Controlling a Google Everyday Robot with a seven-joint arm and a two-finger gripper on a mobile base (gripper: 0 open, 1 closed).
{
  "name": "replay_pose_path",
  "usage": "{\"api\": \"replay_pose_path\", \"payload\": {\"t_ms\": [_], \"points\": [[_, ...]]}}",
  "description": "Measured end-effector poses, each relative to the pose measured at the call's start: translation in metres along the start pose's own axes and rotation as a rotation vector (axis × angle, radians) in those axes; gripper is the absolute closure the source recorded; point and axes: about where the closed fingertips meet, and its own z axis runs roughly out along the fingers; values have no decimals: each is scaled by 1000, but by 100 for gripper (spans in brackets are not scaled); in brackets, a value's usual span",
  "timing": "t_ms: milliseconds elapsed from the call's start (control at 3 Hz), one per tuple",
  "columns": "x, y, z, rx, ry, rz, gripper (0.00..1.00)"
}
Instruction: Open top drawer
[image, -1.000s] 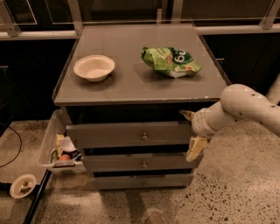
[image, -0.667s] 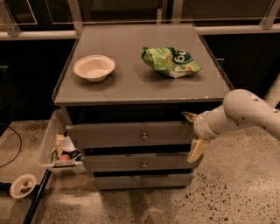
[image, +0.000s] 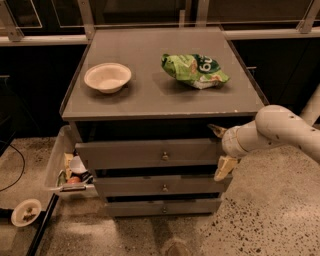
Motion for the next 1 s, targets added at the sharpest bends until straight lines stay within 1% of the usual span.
{"api": "replay_pose_path", "payload": {"t_ms": [333,667,1000], "points": [[1,-2,7,-9,-11,-4,0],[1,-2,7,-9,-11,-4,18],[1,-2,7,-9,-11,-4,42]]}}
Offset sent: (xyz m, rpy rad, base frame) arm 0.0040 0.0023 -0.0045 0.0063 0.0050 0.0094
